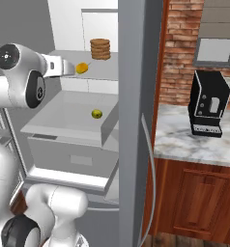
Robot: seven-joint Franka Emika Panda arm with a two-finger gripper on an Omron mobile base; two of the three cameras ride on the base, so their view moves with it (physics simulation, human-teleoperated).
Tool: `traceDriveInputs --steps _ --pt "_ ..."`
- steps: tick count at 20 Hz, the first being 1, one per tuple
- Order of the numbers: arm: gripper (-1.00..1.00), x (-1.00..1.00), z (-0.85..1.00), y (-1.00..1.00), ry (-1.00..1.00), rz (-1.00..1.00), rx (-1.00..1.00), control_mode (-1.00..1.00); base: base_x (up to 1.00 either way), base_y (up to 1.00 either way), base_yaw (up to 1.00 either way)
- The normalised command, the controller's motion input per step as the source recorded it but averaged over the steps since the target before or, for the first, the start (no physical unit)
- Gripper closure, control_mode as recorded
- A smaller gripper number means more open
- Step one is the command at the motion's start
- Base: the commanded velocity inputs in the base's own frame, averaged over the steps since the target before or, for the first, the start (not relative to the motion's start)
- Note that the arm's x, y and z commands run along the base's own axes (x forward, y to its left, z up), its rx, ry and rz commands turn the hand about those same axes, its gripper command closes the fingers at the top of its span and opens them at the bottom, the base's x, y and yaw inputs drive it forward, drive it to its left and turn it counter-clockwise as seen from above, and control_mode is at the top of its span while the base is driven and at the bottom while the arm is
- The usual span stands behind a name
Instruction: Pick up the pear and mango from the fridge and place one fruit on each plate on the dining counter.
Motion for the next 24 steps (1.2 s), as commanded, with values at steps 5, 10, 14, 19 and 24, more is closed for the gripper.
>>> traceDriveInputs --steps 5,10,14,19,24 --pt "-1.0 0.61 0.01 0.0 0.04 -0.03 0.05 -1.0 0.0 0.0 0.0" --pt "-1.0 0.6 0.0 0.0 0.09 0.0 0.14 -1.0 0.0 0.0 0.0" --pt "-1.0 0.39 -0.07 0.0 0.01 0.0 0.04 -1.0 0.0 0.0 0.0" --pt "-1.0 0.42 -0.11 0.0 0.0 0.0 0.0 -1.0 0.0 0.0 0.0" --pt "-1.0 0.43 -0.16 0.0 0.05 0.0 0.0 -1.0 0.0 0.0 0.0"
